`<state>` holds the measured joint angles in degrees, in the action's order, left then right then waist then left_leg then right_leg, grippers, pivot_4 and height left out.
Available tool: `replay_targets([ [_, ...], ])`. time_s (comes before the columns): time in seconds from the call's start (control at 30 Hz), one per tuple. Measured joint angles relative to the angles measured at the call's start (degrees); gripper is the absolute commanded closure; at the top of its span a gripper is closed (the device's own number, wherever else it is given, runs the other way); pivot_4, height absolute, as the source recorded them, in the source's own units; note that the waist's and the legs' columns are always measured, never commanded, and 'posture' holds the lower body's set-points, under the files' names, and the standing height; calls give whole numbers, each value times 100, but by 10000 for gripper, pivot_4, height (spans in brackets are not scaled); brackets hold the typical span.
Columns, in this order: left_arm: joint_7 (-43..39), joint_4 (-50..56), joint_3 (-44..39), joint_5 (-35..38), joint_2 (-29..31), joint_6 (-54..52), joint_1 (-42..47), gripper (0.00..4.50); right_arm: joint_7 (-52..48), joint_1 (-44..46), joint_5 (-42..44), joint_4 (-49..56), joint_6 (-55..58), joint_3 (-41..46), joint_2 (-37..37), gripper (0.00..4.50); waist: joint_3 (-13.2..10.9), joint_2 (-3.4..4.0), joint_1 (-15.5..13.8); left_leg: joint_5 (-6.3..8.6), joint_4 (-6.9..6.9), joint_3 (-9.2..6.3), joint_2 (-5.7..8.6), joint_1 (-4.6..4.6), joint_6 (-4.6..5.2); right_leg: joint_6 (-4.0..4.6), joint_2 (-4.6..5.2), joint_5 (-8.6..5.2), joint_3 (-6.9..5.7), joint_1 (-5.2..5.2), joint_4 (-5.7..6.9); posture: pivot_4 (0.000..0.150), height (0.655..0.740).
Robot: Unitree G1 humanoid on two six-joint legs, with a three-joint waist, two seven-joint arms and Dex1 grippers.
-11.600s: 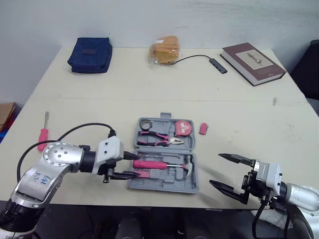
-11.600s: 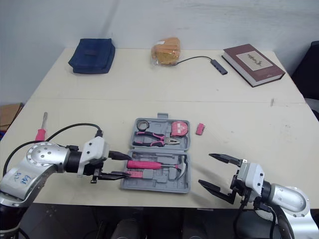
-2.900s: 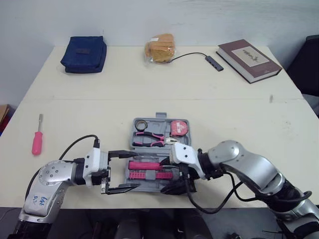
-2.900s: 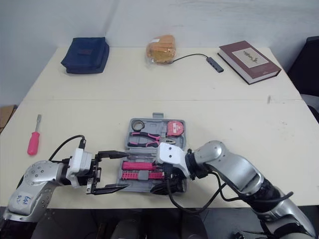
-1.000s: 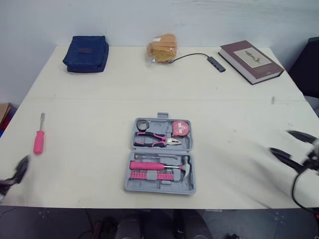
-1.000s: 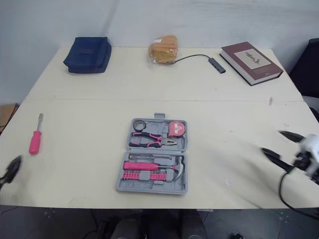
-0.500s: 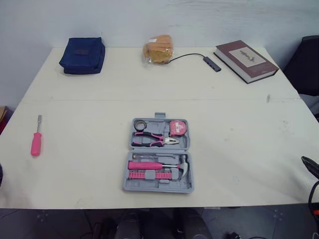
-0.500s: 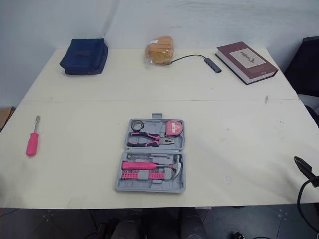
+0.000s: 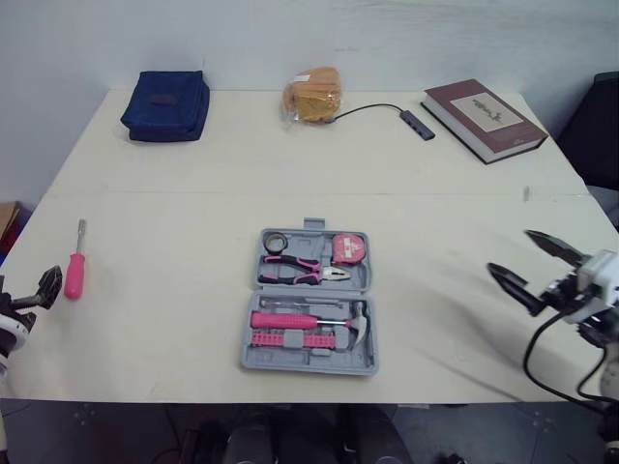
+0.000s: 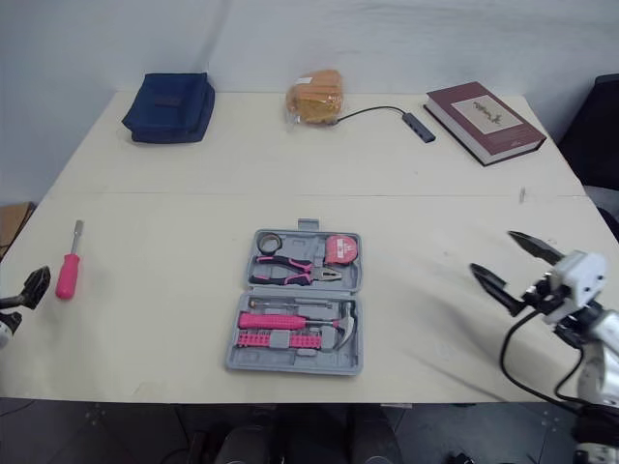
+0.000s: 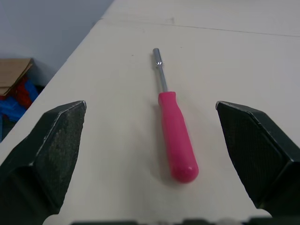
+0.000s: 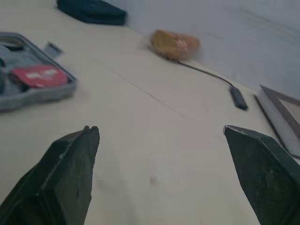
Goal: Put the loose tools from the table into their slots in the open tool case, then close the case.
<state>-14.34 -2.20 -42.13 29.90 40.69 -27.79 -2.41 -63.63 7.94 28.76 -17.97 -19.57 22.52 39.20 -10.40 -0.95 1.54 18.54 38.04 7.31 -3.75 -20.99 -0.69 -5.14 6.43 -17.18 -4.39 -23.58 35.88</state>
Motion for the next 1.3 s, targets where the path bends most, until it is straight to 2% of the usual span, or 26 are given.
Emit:
replay_targets([
  [0.07,20,-597,193,-70,250,-434,477,0,93,23,82,677,336,-380,-256,951,-1,2,3,-2,0,-2,3,-1,4,0,2,0,-1,-2,5,1500,7400],
  [0.27,-140,-1362,651,-211,323,-870,1045,0,270,99,207,1729,1019,-807,-368,951,-1,0,8,-1,-2,1,1,-16,-2,0,0,0,-3,-12,2,1500,7400],
  [0.53,-160,-2137,749,-367,357,-1023,1725,0,287,177,181,1749,1157,-877,-380,951,-1,0,-7,-6,2,3,7,-6,6,-1,1,1,-7,-10,13,1500,7400],
  [0.57,-208,-2188,802,-416,421,-1053,1725,5457,264,175,183,1757,1215,-877,-380,0,-1,1,-4,-8,0,3,6,-5,3,-1,1,1,-6,-11,15,1500,7400],
  [0.67,-331,-2333,830,-481,466,-967,1729,15474,218,172,193,1792,1267,-876,-377,0,2,6,-4,-10,0,4,7,-5,-1,-1,1,1,-6,-11,14,1500,7400],
  [0.73,-463,-2344,869,-498,460,-942,1729,24668,77,172,199,1815,1310,-885,-346,0,2,5,-32,-10,0,3,17,-7,4,-2,1,1,-7,-10,12,1500,7400],
  [0.77,-480,-2344,882,-502,460,-937,1729,26792,53,172,200,1824,1324,-888,-340,0,2,6,-37,-10,0,3,18,-7,6,-2,2,1,-7,-10,12,1500,7400],
  [0.87,-586,-2398,893,-533,433,-836,1732,38524,-74,172,229,2042,1460,-978,-336,0,3,7,-70,-9,1,4,19,-6,9,-4,8,2,-5,-10,11,1500,7400],
  [1.13,-744,-2516,873,-612,22,275,1730,39307,-75,148,285,2696,1660,-1151,-340,0,4,9,-194,-8,3,0,18,-13,9,-4,9,2,-12,-10,9,1500,7400],
  [1.3,-1466,-2036,1141,-613,-383,1433,1558,39307,13,-327,285,2995,1741,-1139,-340,0,3,-10,-239,-5,4,4,13,-22,9,-4,-3,2,-16,-11,0,1500,7400],
])
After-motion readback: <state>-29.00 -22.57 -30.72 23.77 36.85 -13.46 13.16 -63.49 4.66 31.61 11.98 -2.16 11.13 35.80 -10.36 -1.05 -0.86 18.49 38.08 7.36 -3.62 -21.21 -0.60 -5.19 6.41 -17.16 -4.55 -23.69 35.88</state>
